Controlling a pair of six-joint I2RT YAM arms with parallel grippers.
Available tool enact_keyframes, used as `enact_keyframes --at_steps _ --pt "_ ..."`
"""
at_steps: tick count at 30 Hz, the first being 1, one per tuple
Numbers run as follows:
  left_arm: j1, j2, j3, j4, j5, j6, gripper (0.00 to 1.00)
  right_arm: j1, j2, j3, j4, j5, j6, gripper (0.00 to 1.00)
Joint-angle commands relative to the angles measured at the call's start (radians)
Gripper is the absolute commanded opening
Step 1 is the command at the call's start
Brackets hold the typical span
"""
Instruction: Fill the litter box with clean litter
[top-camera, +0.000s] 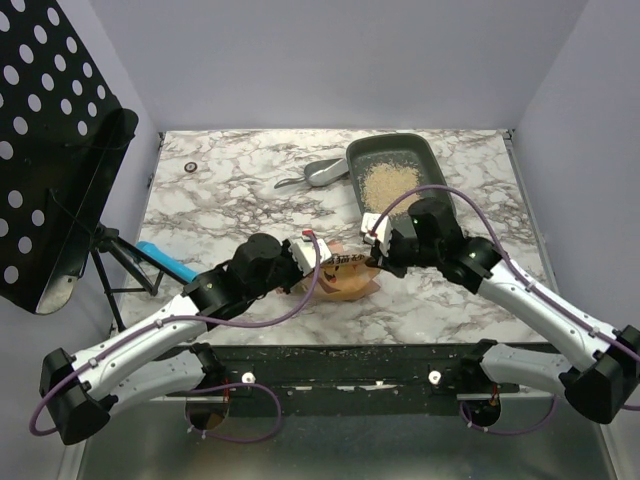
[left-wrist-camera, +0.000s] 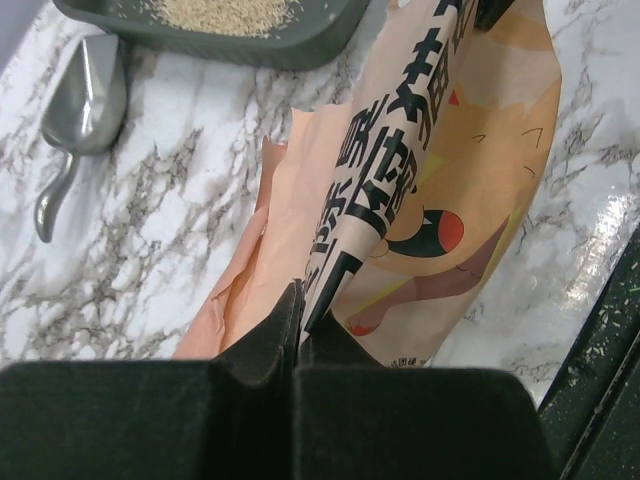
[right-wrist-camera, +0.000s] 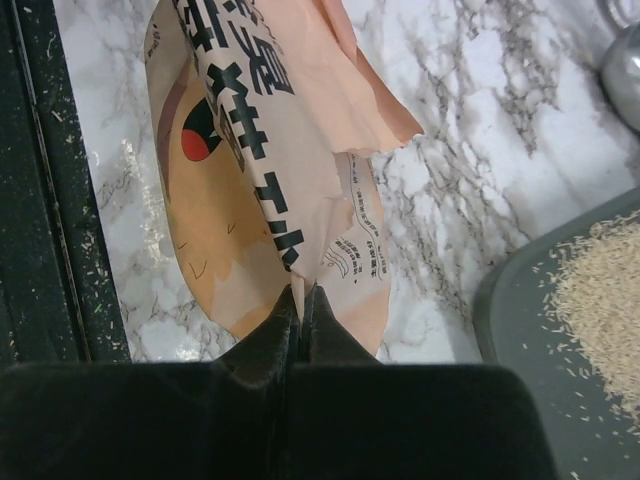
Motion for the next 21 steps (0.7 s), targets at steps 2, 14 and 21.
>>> enact_keyframes --at_steps 2,14,21 --pt "0.028 -0.012 0.056 0.062 -0.088 0.030 0.00 -0.015 -0.057 -0.024 -0.128 0.105 -0.006 0.00" --pt "0.020 0.088 -0.122 0.177 -0.032 -0.079 0.00 -0.013 -0.065 -0.144 0.048 0.209 0.182 0.33" --pt "0.016 0.040 -0.113 0.170 -0.052 -0.108 0.00 -0.036 -0.215 -0.041 0.042 0.666 0.343 0.59"
